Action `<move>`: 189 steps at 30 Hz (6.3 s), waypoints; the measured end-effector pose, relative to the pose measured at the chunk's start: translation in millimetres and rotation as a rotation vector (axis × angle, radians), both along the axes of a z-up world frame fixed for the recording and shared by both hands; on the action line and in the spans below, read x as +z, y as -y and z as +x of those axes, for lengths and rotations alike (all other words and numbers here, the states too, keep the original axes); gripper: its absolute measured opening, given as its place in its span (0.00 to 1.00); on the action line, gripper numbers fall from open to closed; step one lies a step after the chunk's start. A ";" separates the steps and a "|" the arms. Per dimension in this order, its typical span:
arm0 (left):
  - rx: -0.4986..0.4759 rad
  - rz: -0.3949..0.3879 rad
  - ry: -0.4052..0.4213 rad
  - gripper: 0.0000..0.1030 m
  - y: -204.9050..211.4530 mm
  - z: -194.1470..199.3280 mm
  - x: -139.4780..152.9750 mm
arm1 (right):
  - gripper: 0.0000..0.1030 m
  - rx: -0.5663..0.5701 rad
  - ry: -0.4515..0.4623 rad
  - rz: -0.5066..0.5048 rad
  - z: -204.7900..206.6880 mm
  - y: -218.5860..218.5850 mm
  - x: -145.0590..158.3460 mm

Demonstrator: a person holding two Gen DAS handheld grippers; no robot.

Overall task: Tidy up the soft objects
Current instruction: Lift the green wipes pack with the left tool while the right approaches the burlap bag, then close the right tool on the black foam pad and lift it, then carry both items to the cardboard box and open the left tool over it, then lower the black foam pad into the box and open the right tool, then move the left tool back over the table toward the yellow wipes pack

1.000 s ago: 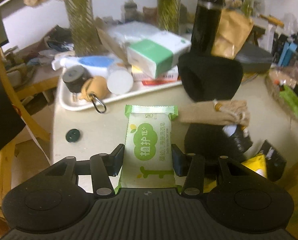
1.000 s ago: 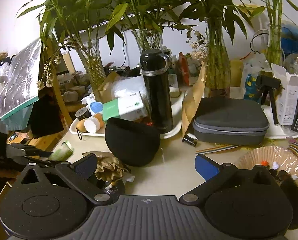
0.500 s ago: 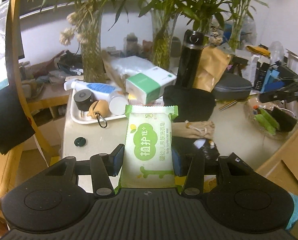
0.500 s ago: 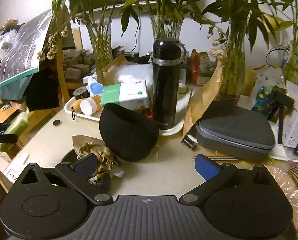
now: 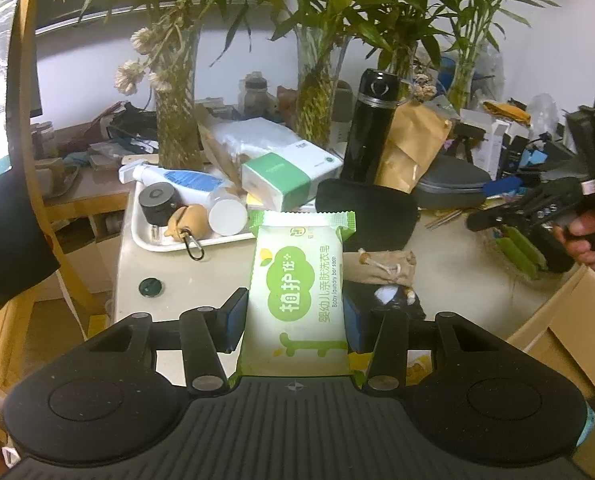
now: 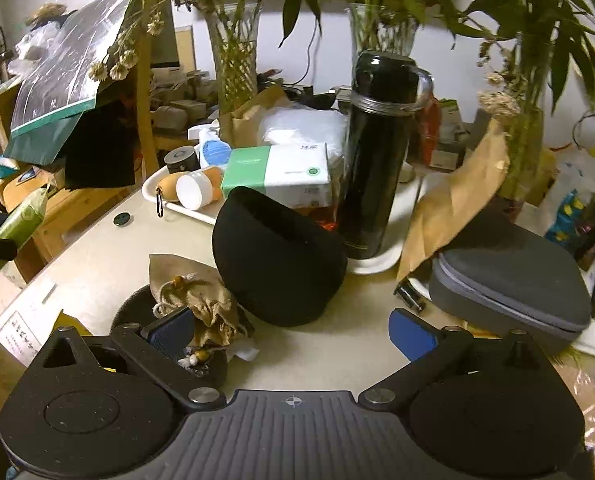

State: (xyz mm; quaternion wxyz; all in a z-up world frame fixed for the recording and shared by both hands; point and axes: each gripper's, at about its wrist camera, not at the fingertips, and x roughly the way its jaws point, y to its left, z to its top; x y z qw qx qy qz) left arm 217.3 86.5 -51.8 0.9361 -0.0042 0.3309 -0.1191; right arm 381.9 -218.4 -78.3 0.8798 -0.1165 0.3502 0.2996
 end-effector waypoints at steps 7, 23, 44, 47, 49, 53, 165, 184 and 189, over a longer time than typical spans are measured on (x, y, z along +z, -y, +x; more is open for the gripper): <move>0.005 -0.023 -0.018 0.46 -2.6 5.8 -2.7 | 0.93 0.022 0.011 -0.006 20.6 -5.0 -11.4; 0.012 -0.050 -0.025 0.46 -3.8 14.1 -3.9 | 0.76 0.096 0.018 0.008 61.6 -35.7 -36.9; 0.016 -0.046 -0.021 0.46 -0.5 14.8 -3.1 | 0.11 0.068 0.074 -0.196 21.1 -7.3 2.0; 0.013 -0.046 -0.019 0.46 0.8 15.2 -2.7 | 0.11 0.063 0.013 -0.185 15.0 -4.1 -3.4; 0.011 -0.046 -0.016 0.46 1.7 15.4 -2.5 | 0.12 0.068 -0.022 -0.173 13.2 -3.0 -8.7; 0.011 -0.041 -0.014 0.46 2.6 15.2 -3.1 | 0.15 0.053 -0.123 -0.106 19.9 5.9 -22.2; -0.027 -0.048 0.208 0.67 66.0 -156.5 106.1 | 1.00 0.195 0.086 0.064 -217.9 -11.4 122.9; -0.029 0.009 0.139 0.67 48.7 -113.0 82.4 | 1.00 0.013 0.051 0.076 -213.9 46.3 90.6; -0.024 0.021 0.122 0.67 44.6 -103.8 76.8 | 1.00 0.014 0.053 0.088 -210.7 46.0 90.8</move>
